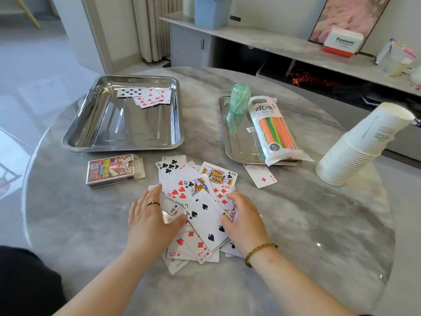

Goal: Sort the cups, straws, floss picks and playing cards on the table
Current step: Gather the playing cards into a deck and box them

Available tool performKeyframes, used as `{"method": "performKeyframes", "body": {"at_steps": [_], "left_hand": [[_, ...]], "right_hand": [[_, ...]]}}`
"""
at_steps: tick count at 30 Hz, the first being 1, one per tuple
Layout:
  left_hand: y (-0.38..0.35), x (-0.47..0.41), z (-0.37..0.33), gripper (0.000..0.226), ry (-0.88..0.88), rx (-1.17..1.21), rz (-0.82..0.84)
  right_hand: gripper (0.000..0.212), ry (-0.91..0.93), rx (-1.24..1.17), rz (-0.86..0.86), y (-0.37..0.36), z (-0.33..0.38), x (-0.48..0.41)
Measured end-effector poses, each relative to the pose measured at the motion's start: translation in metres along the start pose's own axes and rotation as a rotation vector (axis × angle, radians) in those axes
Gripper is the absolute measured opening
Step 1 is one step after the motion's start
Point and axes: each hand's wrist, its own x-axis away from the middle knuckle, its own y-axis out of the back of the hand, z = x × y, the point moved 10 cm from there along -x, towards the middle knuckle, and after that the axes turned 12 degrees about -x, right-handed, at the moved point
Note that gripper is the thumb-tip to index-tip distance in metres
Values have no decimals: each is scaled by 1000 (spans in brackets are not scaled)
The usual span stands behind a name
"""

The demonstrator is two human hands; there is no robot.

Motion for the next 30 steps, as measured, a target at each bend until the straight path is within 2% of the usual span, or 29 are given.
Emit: {"method": "performKeyframes", "body": {"at_steps": [6, 11, 14, 17, 19, 22, 24, 30], "left_hand": [[-5, 6, -8, 89, -36, 83, 28], [-10, 14, -19, 100, -93, 22, 42], [-8, 15, -11, 101, -59, 5, 49], [-1, 23, 2, 101, -8, -22, 33], [-3, 31, 5, 107, 2, -71, 66], [-9, 38, 4, 114, -4, -183, 108], [-11, 39, 4, 115, -6, -234, 113], [-11, 31, 1, 116, -7, -219, 120]], "right_hand": [[42, 30, -47, 43, -16, 10, 8], [41, 23, -135, 49, -17, 13, 8], [36, -53, -250, -36, 5, 6, -5], [37, -96, -225, -82, 22, 1, -28], [46, -139, -164, -17, 13, 1, -46], [62, -192, 61, 81, -8, 5, -66], [60, -157, 155, 118, -19, 15, -71], [50, -59, 186, 302, -45, 29, -44]]}}
